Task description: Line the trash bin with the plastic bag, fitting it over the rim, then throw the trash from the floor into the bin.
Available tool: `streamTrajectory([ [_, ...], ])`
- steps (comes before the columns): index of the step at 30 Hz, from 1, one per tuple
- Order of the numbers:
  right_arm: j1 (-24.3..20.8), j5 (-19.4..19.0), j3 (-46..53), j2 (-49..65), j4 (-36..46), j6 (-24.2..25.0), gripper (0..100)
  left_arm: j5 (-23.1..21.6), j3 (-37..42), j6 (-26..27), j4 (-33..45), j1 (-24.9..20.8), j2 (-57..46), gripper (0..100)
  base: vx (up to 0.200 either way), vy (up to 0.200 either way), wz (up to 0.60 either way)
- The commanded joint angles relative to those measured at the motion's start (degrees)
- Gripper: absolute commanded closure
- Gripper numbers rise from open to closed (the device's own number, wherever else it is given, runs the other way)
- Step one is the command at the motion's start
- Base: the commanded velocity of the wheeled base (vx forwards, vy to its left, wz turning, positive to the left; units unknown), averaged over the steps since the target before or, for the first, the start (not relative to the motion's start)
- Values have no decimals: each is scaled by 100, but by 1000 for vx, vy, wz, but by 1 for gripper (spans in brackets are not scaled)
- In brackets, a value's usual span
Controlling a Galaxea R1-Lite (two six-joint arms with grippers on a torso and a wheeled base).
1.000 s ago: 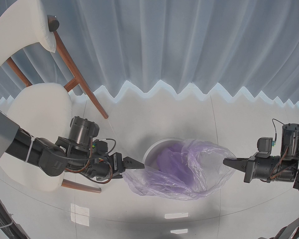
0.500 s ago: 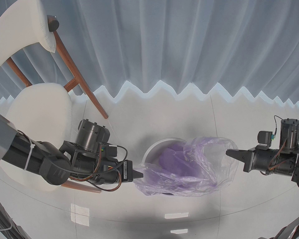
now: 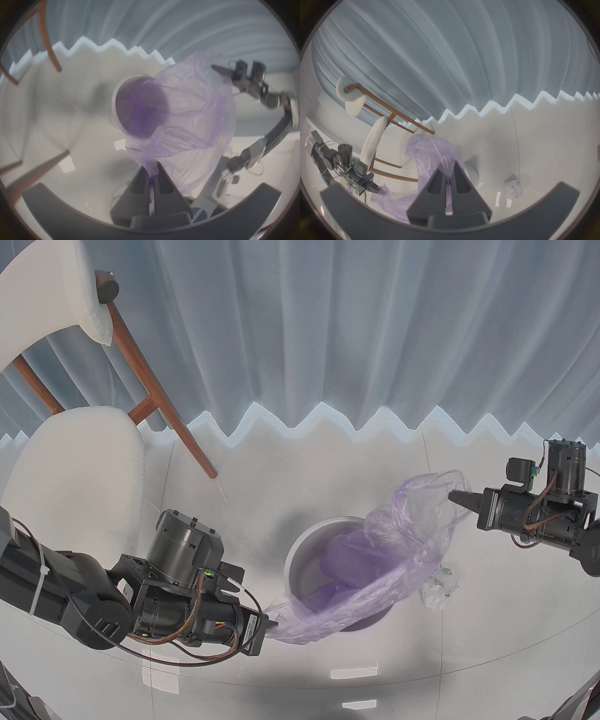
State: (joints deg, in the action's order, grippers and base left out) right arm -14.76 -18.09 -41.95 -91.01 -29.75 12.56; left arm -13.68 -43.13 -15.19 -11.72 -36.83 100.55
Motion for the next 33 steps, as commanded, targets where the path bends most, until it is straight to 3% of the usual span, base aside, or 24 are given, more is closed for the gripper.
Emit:
streamTrajectory([
  [1, -35, -10, -692, -663, -5, -8, 100, 550, 50, 596, -112, 44, 167, 100, 0, 0, 0],
  [9, -475, -10, -1878, -1507, -5, 45, 100, 700, -1040, 297, -331, 598, 483, 100, 0, 0, 0],
  [13, -739, -10, -2590, -1999, 4, 63, 100, 1087, -1435, 288, -323, 1055, 483, 100, 0, 0, 0],
  [20, -879, 192, -3786, -3036, 4, 63, 100, 1623, -1294, 280, -226, 1424, 457, 100, 0, 0, 0],
  [33, -835, 227, -4401, -3274, -23, 98, 100, 2159, -1083, 174, 134, 1468, 281, 100, 0, 0, 0],
])
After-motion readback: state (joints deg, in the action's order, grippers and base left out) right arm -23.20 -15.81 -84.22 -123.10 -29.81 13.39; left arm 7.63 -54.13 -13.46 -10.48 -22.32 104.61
